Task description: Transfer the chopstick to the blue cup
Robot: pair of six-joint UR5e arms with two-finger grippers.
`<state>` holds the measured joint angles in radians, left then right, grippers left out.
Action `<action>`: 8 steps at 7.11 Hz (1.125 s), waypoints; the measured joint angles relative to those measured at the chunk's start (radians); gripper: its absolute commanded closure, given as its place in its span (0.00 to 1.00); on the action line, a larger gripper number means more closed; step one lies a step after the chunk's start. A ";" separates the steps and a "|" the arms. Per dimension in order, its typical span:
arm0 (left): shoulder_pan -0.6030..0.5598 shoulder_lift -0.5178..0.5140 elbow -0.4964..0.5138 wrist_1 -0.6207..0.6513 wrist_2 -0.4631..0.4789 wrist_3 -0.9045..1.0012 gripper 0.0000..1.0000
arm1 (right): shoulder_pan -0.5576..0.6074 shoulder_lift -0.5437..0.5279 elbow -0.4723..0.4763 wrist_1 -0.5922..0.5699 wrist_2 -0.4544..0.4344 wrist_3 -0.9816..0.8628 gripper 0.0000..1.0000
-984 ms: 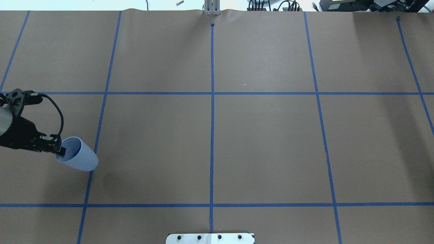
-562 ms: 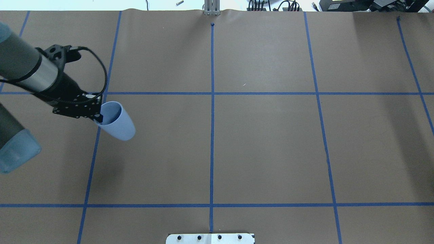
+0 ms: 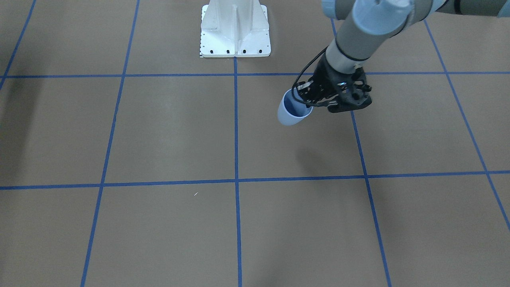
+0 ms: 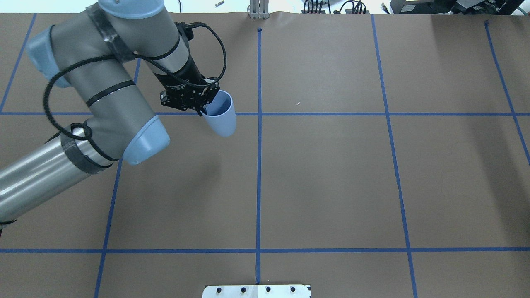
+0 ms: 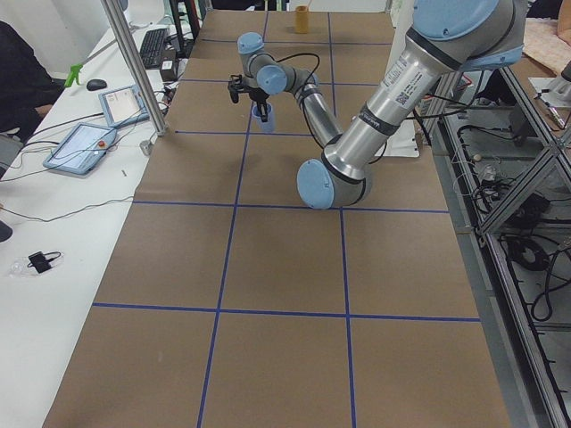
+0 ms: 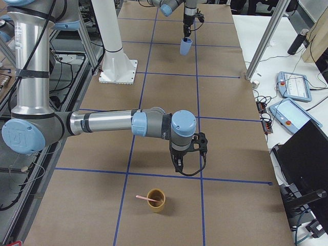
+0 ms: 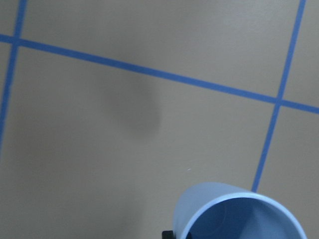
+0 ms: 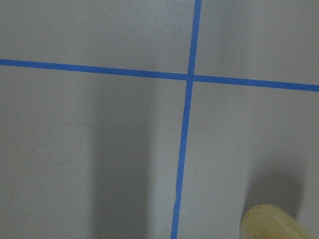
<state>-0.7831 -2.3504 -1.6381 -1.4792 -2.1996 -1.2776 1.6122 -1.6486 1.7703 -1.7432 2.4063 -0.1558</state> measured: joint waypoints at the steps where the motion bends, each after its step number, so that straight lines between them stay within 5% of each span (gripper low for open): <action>1: 0.011 -0.052 0.095 -0.059 0.019 -0.033 1.00 | 0.000 -0.002 0.003 0.000 0.001 -0.001 0.00; 3: 0.065 -0.118 0.219 -0.116 0.103 -0.055 1.00 | 0.000 -0.003 0.009 0.001 0.002 0.000 0.00; 7: 0.099 -0.143 0.297 -0.190 0.133 -0.058 1.00 | 0.000 -0.003 0.012 0.001 0.002 0.004 0.00; 8: 0.101 -0.146 0.302 -0.193 0.134 -0.057 0.86 | 0.000 -0.002 0.012 0.001 0.002 0.004 0.00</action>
<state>-0.6818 -2.4962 -1.3357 -1.6726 -2.0657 -1.3348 1.6122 -1.6508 1.7819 -1.7426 2.4083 -0.1515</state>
